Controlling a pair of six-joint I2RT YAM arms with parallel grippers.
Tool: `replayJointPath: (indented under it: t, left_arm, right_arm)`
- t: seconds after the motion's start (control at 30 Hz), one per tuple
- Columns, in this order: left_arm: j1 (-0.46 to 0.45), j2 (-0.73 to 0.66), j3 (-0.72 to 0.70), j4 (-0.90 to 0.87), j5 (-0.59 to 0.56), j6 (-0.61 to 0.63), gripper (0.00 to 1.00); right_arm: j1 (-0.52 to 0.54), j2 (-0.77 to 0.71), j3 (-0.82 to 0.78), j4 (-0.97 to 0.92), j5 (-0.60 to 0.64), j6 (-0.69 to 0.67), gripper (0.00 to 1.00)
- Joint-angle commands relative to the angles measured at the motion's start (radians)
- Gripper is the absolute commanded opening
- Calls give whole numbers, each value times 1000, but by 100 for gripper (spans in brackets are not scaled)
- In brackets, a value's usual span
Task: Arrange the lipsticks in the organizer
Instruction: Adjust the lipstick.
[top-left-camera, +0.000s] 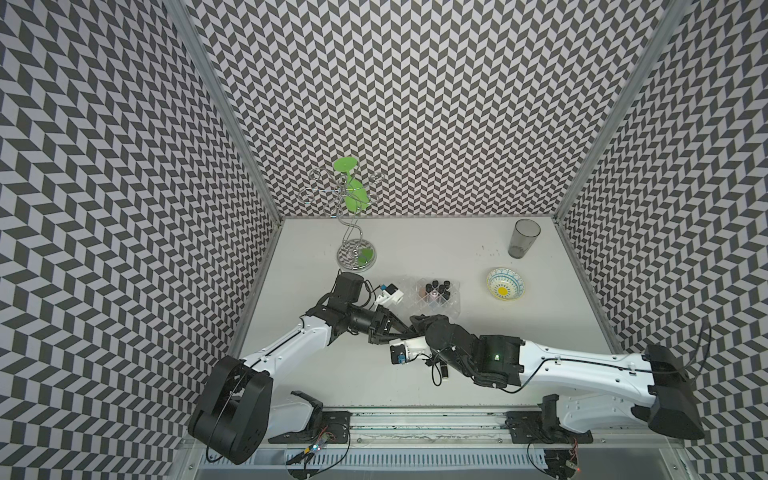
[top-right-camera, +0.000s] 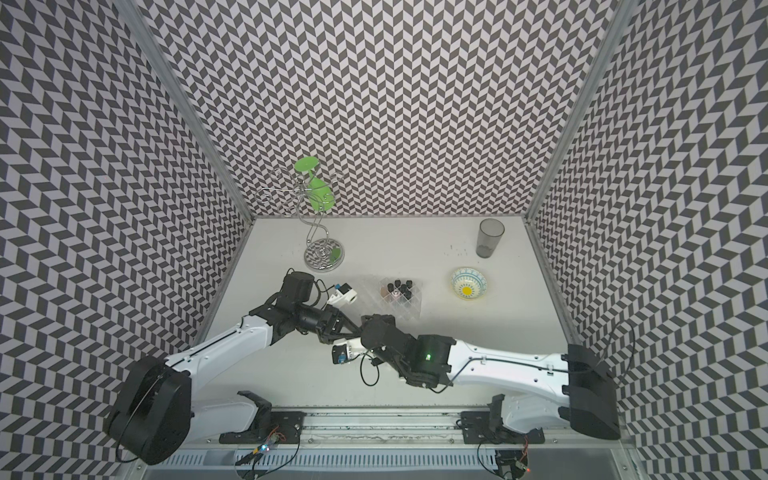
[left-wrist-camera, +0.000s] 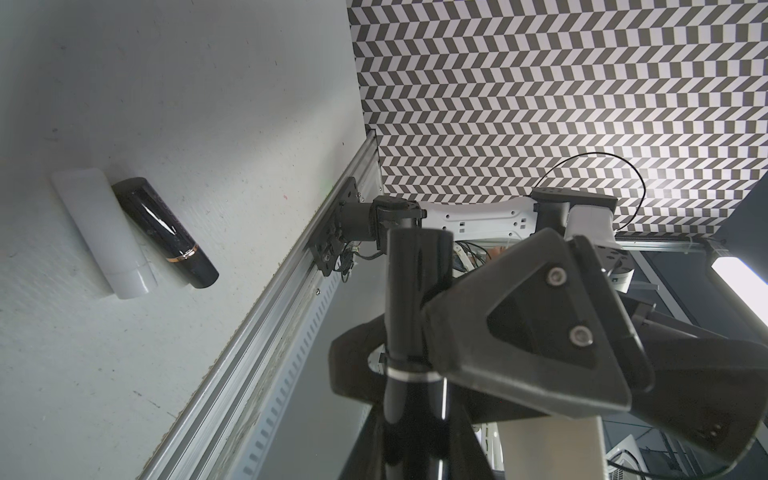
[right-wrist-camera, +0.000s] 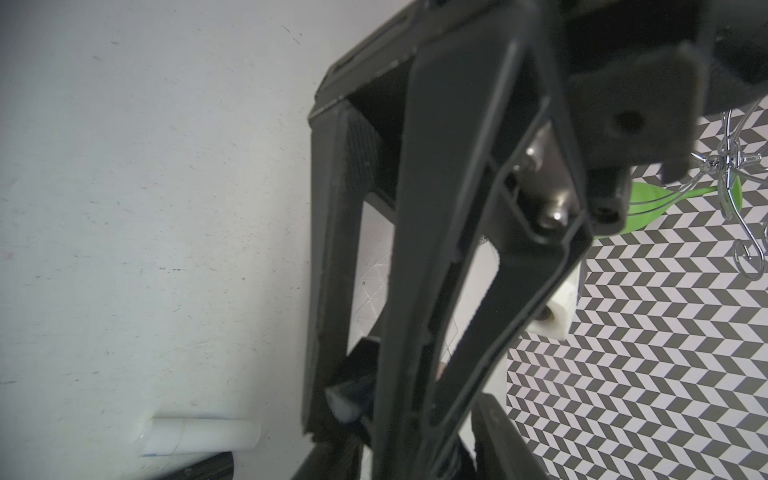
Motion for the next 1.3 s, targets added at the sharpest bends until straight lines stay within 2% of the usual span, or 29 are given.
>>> replayJointPath:
  t: [0.0, 0.03, 0.13, 0.23, 0.3, 0.37, 0.53, 0.6, 0.67, 0.77, 0.8, 0.83, 0.93, 1.0, 1.07, 1.13, 1.23, 1.27]
  left_arm:
    - [3, -19, -6, 37, 18, -2, 0]
    - [4, -18, -5, 36, 19, -2, 0]
    - [5, -14, -4, 35, 18, -1, 0]
    - [6, -13, -4, 40, 21, 0, 0]
    - [7, -13, 0, 40, 22, -2, 0]
    - [9, -13, 5, 40, 22, -4, 0]
    - [8, -2, 9, 39, 21, -2, 9]
    - [8, -9, 11, 39, 22, -2, 23]
    - [11, -18, 13, 40, 23, 1, 45]
    - [38, -37, 8, 38, 18, 4, 73]
    - [53, -47, 8, 32, 11, 9, 96]
    - [77, -58, 9, 21, 1, 16, 100]
    - [167, -80, 23, -18, -43, 54, 100]
    - [230, -103, 20, 23, -82, 44, 100]
    - [261, -132, -9, 86, -170, 11, 100]
    - [258, -171, -79, 217, -242, -82, 100]
    - [243, -281, -247, 558, -329, -318, 100]
    - [237, -329, -290, 625, -369, -361, 100]
  right_arm:
    - [-5, -22, 12, 44, -25, 13, 41]
    - [-5, -17, 12, 44, -25, 17, 41]
    - [-4, 6, 23, 22, -34, 24, 31]
    - [-5, 14, 13, 23, -32, 21, 30]
    - [-6, 13, 9, 24, -32, 21, 25]
    - [-6, 12, 7, 24, -32, 22, 16]
    - [-10, 16, 10, 34, -40, 27, 16]
    - [-11, 20, 10, 37, -39, 30, 13]
    - [-19, 23, 9, 34, -37, 30, 9]
    - [-48, 9, -2, 37, -63, 42, 8]
    - [-57, -2, -3, 39, -81, 53, 8]
    - [-69, -15, -4, 41, -105, 69, 8]
    - [-137, -62, 8, 44, -218, 159, 7]
    - [-241, -106, 5, 75, -368, 261, 5]
    - [-379, -157, -45, 174, -581, 381, 5]
    - [-470, -194, -117, 304, -697, 475, 4]
    - [-568, -216, -201, 464, -736, 600, 4]
    - [-609, -223, -237, 534, -739, 671, 4]
